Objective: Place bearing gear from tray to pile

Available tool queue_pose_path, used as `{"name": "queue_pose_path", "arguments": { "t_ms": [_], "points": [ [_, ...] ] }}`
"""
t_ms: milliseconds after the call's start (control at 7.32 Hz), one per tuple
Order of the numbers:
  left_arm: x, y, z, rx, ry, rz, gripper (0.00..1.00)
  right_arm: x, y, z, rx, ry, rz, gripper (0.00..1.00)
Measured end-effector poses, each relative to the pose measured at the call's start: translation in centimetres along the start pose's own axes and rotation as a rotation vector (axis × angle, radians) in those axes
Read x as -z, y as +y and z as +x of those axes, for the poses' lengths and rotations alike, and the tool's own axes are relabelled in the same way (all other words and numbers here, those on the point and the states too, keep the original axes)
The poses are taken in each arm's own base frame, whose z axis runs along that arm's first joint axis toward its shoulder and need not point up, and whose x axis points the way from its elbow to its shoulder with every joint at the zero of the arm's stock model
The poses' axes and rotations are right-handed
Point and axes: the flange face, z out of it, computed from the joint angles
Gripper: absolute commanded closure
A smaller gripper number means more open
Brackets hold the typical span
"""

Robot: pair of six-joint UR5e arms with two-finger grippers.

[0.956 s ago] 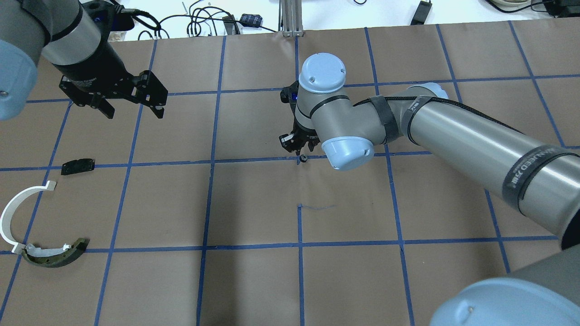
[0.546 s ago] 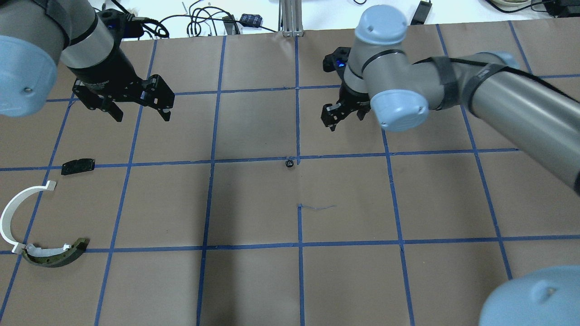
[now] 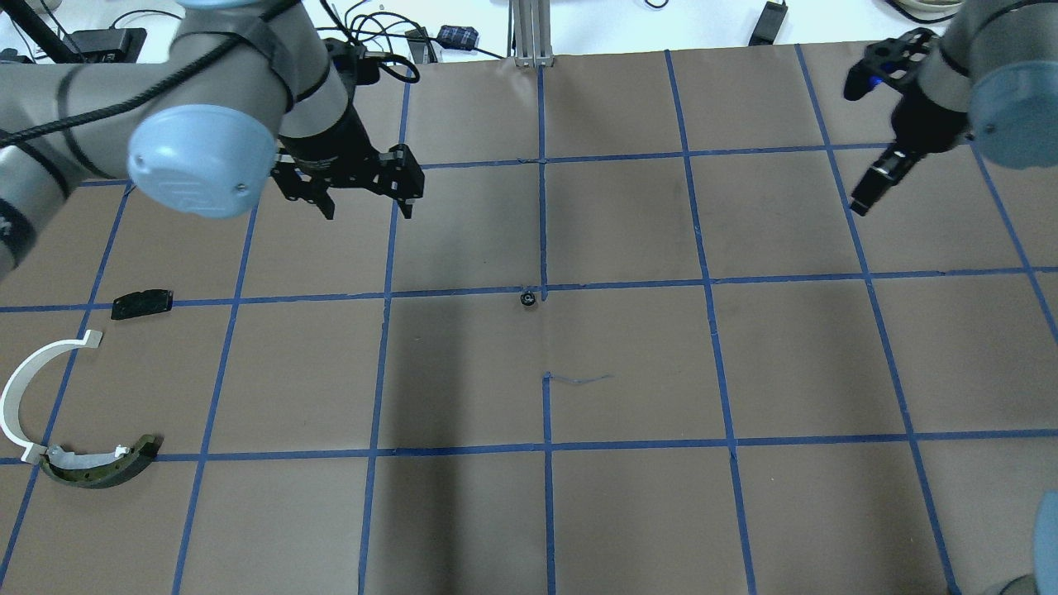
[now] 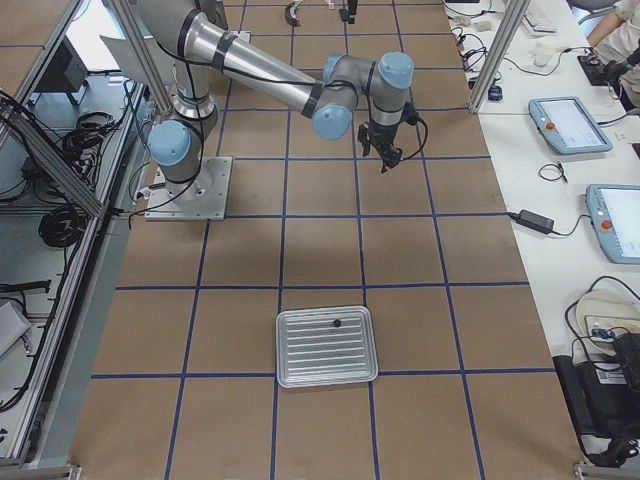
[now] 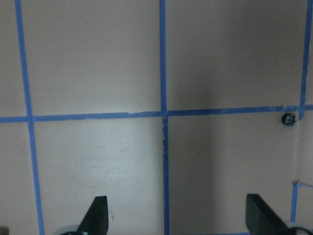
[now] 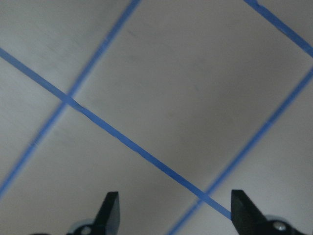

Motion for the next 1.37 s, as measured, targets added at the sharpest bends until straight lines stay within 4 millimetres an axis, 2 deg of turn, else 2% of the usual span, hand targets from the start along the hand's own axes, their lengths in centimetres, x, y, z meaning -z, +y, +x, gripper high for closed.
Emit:
{"name": "queue_pose_path", "arguments": {
  "t_ms": [273, 410, 683, 820, 956, 1093, 1230, 1366],
  "points": [
    [-5.9, -1.6, 5.5, -0.055, 0.044, -0.001, 0.0, -0.5, 10.2, 6.9, 0.1, 0.006, -0.013, 0.19],
    [-8.9, -2.0, 7.4, -0.078, 0.064, -0.018, 0.0, -1.6, 14.9, 9.8, 0.131, 0.003, -0.014, 0.19],
    [-13.7, -1.9, 10.2, -0.119, 0.064, -0.067, 0.0, -6.4, 23.6, 15.1, 0.176, 0.022, -0.014, 0.2],
    [-15.4, -1.7, 11.1, -0.134, 0.061, -0.087, 0.0, -9.1, 27.1, 16.7, 0.182, 0.01, -0.01, 0.21],
    [-16.6, -1.5, 11.8, -0.146, 0.058, -0.103, 0.0, -11.4, 29.4, 17.6, 0.185, -0.01, -0.004, 0.22],
    [-17.7, -1.4, 12.3, -0.155, 0.057, -0.116, 0.0, -14.0, 30.6, 18.4, 0.186, -0.022, -0.002, 0.22],
    [-18.5, -1.1, 12.8, -0.166, 0.057, -0.128, 0.03, -16.1, 31.7, 19.0, 0.182, -0.017, -0.007, 0.32],
    [-19.2, -0.8, 13.1, -0.174, 0.054, -0.14, 0.12, -17.3, 32.3, 19.2, 0.177, -0.013, -0.012, 0.45]
  ]
}}
